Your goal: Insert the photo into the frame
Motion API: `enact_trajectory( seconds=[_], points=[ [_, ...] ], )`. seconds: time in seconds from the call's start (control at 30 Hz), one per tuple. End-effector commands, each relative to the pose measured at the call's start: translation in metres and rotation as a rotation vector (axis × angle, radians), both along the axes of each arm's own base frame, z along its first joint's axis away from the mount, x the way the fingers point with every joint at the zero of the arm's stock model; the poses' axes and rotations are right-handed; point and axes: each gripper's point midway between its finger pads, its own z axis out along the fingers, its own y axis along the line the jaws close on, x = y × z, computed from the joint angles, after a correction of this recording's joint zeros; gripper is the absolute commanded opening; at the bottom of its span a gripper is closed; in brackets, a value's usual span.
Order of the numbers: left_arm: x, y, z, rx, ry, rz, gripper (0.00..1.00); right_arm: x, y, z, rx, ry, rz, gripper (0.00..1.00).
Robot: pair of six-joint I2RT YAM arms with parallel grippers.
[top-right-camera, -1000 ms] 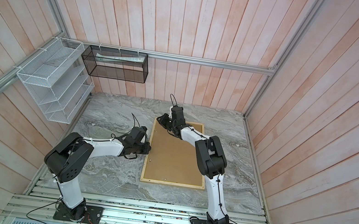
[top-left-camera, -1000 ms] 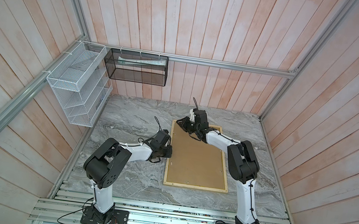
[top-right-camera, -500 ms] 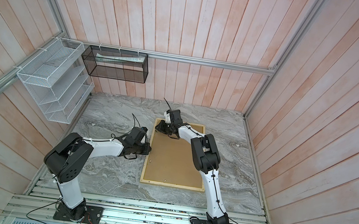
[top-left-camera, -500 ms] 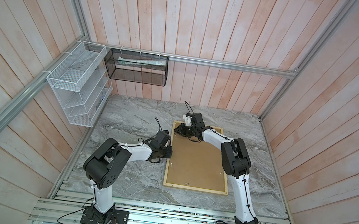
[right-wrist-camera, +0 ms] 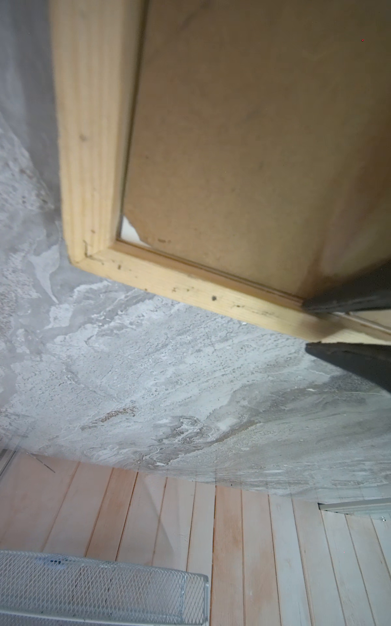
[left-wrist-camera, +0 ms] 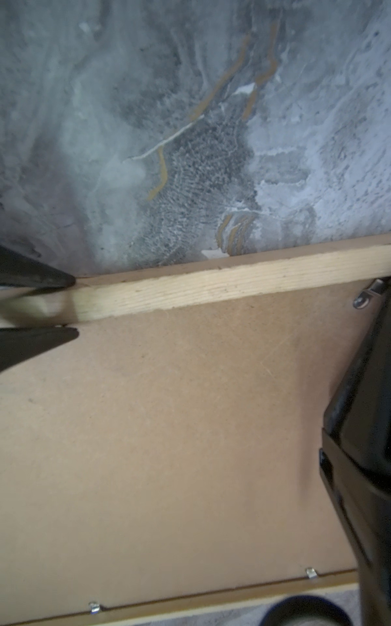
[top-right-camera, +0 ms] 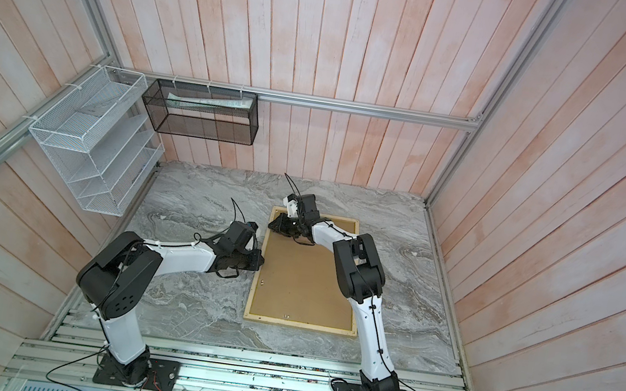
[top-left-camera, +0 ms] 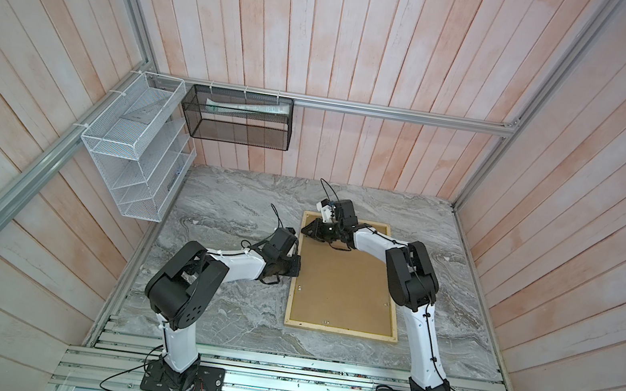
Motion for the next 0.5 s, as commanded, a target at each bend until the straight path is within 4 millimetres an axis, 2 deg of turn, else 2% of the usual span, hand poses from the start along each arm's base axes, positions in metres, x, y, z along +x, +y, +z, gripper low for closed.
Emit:
enact_trajectory(
  seconds=[0.0, 0.33, 0.47],
  points=[
    [-0.0399, -0.0046, -0.0298, 0.034, 0.154, -0.103, 0.07, -0.0322, -0.0011, -0.0225, -0.024, 0.117, 0.058, 0.20],
    [-0.0390, -0.0036, -0.0312, 0.043, 0.151, -0.100, 0.07, -0.0387, 0.0045, -0.0183, 0.028, 0.146, 0.096, 0.19],
    [-0.0389, -0.0019, -0.0328, 0.048, 0.153, -0.091, 0.07, -0.0340, 0.0016, -0.0143, 0.039, 0.140, 0.089, 0.19]
  ],
)
